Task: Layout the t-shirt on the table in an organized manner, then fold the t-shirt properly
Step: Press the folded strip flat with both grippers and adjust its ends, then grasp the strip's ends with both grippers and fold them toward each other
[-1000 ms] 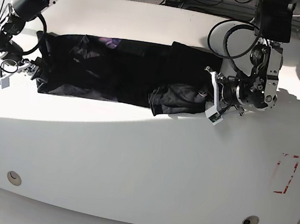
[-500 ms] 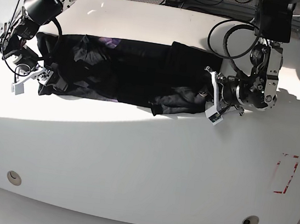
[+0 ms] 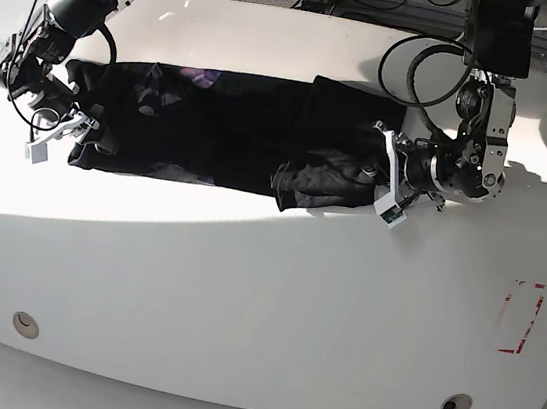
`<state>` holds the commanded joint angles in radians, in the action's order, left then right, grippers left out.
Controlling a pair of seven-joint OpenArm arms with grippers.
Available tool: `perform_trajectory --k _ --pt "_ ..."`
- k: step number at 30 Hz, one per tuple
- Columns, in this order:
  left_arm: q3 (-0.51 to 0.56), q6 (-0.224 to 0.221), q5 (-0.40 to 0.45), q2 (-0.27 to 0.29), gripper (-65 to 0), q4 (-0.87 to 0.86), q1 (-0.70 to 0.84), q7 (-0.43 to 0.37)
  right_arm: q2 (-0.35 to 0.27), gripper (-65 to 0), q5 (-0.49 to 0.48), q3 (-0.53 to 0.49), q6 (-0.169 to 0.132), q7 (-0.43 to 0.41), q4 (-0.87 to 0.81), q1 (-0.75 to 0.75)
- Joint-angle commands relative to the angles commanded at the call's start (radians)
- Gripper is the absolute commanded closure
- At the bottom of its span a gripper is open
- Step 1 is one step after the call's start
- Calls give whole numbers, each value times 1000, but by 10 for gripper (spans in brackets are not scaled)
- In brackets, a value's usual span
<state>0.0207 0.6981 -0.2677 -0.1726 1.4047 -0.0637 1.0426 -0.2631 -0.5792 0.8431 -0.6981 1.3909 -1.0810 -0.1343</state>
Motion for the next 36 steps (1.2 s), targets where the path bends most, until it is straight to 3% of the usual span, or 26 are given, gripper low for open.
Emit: perform_trajectory --k 2,3,8,19,24,36 --pt "0 0 2 0 -107 0 0 0 0 -25 0 0 0 0 0 3" --pt "0 0 2 0 -107 0 0 0 0 0 0 0 0 0 0 5" --pt "0 0 2 0 -107 0 0 0 5 -3 2 0 0 2 -86 23" --pt "2 0 2 6 -107 0 0 0 80 0 2 -8 0 5 -586 101" --pt "51 0 -2 9 -107 0 0 0 101 0 0 -123 0 5 -779 129" --pt "86 0 3 106 -107 -2 -32 2 181 0 0 -270 0 5 -888 130"
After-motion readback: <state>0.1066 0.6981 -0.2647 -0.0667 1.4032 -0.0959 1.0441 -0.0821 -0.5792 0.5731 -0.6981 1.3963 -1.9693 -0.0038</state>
